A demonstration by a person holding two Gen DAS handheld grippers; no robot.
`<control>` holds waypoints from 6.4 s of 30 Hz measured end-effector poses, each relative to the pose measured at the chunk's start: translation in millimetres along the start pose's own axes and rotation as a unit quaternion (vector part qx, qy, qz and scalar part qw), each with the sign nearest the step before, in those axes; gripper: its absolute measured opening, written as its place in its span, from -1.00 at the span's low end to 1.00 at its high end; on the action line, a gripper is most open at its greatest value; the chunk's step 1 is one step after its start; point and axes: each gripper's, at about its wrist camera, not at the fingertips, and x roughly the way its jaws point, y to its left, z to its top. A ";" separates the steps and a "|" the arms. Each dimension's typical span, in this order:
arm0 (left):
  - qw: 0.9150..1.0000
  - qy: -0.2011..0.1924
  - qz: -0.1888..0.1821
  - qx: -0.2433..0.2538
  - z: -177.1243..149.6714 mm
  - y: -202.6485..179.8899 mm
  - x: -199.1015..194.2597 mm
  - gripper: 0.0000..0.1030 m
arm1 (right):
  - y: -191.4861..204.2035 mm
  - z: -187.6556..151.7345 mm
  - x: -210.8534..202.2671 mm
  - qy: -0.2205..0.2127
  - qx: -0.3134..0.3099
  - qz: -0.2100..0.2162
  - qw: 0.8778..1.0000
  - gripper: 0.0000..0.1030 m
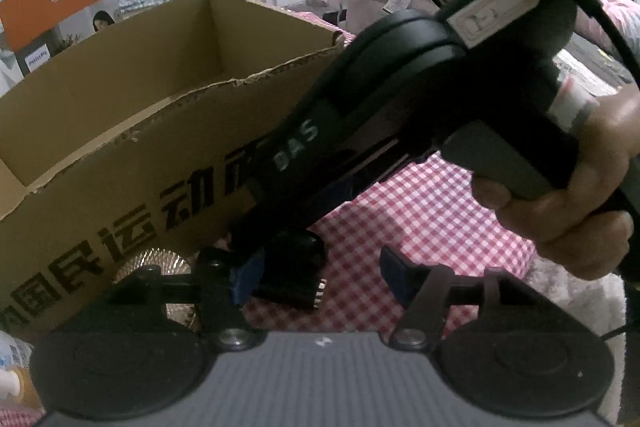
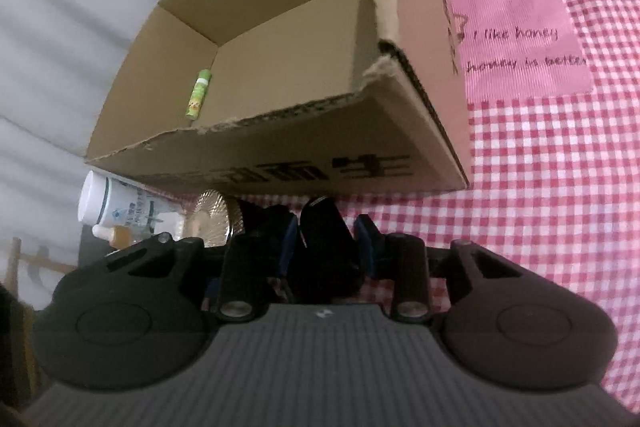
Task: Organize rigid objects
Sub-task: 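Grasp the black oval case with the right gripper and lift, then lower the black case into the box and open the right gripper, then grasp the black cylinder upright with the right gripper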
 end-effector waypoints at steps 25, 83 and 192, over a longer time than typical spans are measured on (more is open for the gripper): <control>0.999 0.025 -0.035 -0.003 -3.4 0.1 2.2 0.12 | -43.9 -53.3 -23.8 -0.035 0.100 0.057 0.993 -0.72; 0.988 -0.065 0.139 -0.001 73.7 65.6 -127.1 -0.23 | 133.4 41.4 -65.1 -0.150 -0.068 0.151 0.975 -0.71; 0.998 0.040 -0.057 0.001 -34.7 -19.8 -20.6 0.01 | -6.6 -76.7 -22.0 -0.041 0.022 -0.023 0.999 -0.60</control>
